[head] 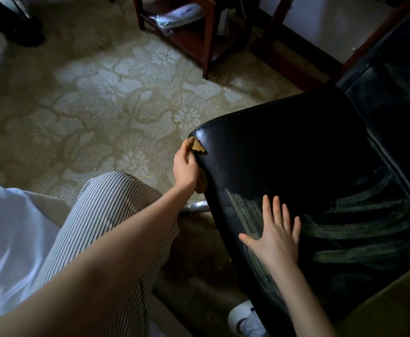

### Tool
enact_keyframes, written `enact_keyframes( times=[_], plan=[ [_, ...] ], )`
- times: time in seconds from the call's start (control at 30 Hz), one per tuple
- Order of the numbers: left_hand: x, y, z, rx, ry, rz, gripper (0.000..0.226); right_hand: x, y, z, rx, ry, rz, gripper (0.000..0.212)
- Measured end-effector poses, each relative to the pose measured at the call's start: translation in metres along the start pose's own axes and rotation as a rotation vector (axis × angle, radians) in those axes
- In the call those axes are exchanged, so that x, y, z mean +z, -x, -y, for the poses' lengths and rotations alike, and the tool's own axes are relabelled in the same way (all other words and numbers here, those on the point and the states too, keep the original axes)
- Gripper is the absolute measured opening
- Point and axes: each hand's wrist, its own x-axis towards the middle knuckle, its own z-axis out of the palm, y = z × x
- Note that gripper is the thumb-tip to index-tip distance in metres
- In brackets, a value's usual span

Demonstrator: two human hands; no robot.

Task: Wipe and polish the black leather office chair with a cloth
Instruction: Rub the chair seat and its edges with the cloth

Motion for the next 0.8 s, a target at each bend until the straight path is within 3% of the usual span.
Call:
enact_keyframes(
  times=[0.1, 0.33, 0.67, 0.8],
  plan=[
    [0.002, 0.016, 0.001, 0.001, 0.028, 0.014, 0.044, 0.002, -0.004, -0.001, -0.003, -0.038, -0.019, 0.103],
    [0.011, 0.081, 0.024, 0.2, -0.065, 0.048, 0.046, 0.007, -0.009, 0.008, 0.017, -0.051, -0.103, 0.101],
    [0.012, 0.172, 0.041, 0.126, -0.068, 0.159, 0.042, 0.004, -0.028, 0.032, 0.094, -0.132, -0.124, 0.098],
    [0.005, 0.143, 0.016, 0.07, 0.0, 0.001, 0.04, 0.001, -0.027, 0.034, 0.06, -0.217, -0.182, 0.096]
  ],
)
